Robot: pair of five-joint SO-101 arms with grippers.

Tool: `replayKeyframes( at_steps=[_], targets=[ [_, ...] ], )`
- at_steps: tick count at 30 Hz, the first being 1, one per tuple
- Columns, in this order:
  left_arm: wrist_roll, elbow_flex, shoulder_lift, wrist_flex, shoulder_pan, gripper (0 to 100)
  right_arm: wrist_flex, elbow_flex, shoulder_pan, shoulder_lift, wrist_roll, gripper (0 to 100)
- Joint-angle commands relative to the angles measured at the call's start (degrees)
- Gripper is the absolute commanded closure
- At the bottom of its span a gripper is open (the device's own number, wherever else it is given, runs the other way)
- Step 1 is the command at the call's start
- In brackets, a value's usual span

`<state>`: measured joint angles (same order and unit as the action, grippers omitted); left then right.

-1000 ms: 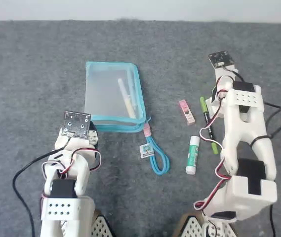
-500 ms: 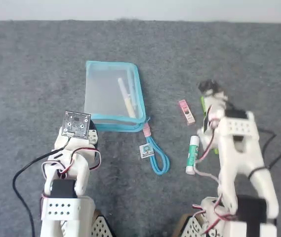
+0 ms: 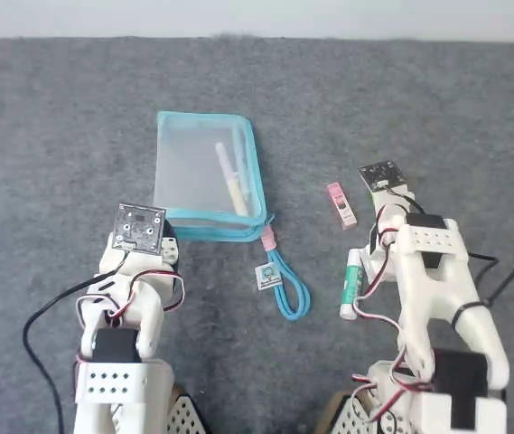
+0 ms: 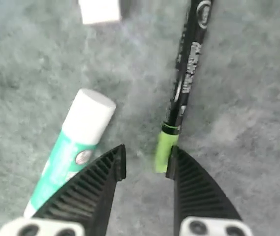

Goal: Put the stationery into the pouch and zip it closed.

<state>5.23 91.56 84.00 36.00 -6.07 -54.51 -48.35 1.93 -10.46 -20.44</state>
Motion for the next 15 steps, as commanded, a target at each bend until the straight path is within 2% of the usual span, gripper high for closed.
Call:
replayKeyframes(
  at_steps=[1, 5, 9, 13, 15],
  targets=[
    [0.5, -0.9, 0.2, -1.8, -0.4, 99, 0.4, 1.8, 2.2, 2.3, 0.3, 87.2],
    [0.5, -0.9, 0.2, -1.8, -0.2, 99, 0.8, 4.0, 6.1, 3.5, 0.3, 87.2],
    [0.5, -0.9, 0.2, -1.8, -0.1, 99, 0.8, 4.1, 6.2, 3.6, 0.3, 87.8],
    [0.5, -0.9, 0.2, -1.8, -0.1, 99, 0.8, 4.1, 6.2, 3.6, 0.3, 98.6],
    [0.5, -0.9, 0.2, -1.8, -0.2, 99, 0.8, 4.1, 6.2, 3.6, 0.3, 98.3]
  ],
)
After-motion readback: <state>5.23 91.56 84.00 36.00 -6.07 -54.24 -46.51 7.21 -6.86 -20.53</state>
